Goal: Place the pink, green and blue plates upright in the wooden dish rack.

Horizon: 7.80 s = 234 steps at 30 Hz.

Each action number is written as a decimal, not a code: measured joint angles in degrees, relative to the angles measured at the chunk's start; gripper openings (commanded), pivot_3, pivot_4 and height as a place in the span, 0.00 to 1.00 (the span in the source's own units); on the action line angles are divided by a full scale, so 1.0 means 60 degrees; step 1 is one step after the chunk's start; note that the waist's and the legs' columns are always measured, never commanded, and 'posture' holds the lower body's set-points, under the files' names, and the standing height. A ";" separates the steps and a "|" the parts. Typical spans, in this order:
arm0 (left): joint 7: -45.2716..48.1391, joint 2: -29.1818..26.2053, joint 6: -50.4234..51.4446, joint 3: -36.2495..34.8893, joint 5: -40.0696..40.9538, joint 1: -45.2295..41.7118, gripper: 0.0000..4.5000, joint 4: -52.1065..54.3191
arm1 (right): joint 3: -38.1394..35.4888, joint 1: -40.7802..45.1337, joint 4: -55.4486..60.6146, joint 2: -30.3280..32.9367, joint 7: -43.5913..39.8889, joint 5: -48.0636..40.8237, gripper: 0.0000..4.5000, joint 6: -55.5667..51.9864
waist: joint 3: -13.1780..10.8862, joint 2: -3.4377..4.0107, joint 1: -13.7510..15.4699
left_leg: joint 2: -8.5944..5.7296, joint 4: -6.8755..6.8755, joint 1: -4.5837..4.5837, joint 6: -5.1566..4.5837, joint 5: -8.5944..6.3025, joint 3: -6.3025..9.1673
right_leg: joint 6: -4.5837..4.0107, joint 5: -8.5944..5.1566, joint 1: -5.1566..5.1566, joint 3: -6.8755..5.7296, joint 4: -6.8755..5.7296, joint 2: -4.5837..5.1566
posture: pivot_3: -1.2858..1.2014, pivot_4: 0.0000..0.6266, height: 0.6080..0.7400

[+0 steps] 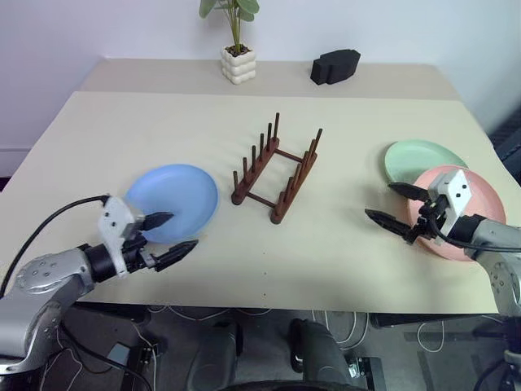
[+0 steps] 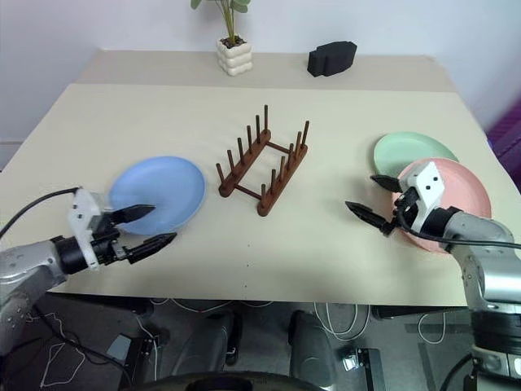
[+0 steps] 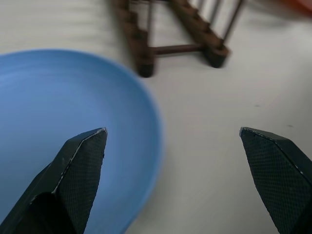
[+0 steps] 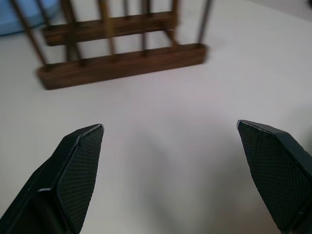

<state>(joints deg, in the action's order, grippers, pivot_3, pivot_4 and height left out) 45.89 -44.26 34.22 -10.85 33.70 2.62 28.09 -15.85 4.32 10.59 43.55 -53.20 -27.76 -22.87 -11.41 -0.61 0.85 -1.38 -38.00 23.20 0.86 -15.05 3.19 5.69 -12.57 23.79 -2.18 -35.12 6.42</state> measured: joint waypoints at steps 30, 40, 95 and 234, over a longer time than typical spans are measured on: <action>-0.3435 0.4750 0.1173 0.5058 -0.3645 -0.3824 1.00 -0.2465 | 0.0714 -0.1218 0.2672 -0.0882 0.1475 -0.0753 0.99 -0.0912 | 0.0006 -0.0006 0.0005 | -0.0017 -0.0024 0.0002 -0.0002 0.0001 0.0013 | 0.0000 0.0009 -0.0006 0.0013 -0.0010 -0.0039 | 0.52 0.24 1.00; -0.3624 0.5254 0.0565 0.4931 -0.4093 -0.4024 0.38 -0.3254 | 0.0880 -0.1222 0.2663 -0.0882 0.1328 -0.0752 1.00 -0.0907 | 0.0010 -0.0003 0.0000 | -0.0016 -0.0024 -0.0011 -0.0002 0.0001 0.0013 | 0.0000 0.0008 -0.0018 0.0013 -0.0013 -0.0040 | 0.52 0.24 1.00; 0.3729 0.2949 -0.3739 0.4613 -0.4276 -0.6183 0.71 -0.6662 | -0.0110 -0.3604 0.3575 -0.0272 0.1772 -0.0526 0.62 -0.1296 | 0.0016 0.0005 -0.0019 | 0.0009 -0.0025 0.0007 -0.0004 0.0002 0.0010 | 0.0025 0.0029 0.0001 0.0015 -0.0019 -0.0065 | 0.52 0.24 1.00; 0.3020 0.4846 -0.3774 0.5272 -0.2805 -0.4956 0.00 -0.4766 | -0.0144 -0.2330 0.1347 -0.0754 0.4704 0.3589 0.45 -0.1349 | 0.0027 0.0021 -0.0007 | 0.0022 -0.0005 -0.0090 -0.0004 0.0000 -0.0020 | -0.0013 0.0007 -0.0069 0.0077 0.0002 -0.0088 | 0.52 0.24 1.00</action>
<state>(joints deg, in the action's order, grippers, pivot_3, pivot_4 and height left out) 64.01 -15.18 11.57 20.79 16.86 -27.11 -0.50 -16.71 -9.66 18.68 39.02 -24.98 -6.22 -30.96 -11.26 -0.48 0.80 -1.24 -38.03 22.66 0.84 -15.05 3.07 5.61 -12.52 23.38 -1.72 -35.11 5.90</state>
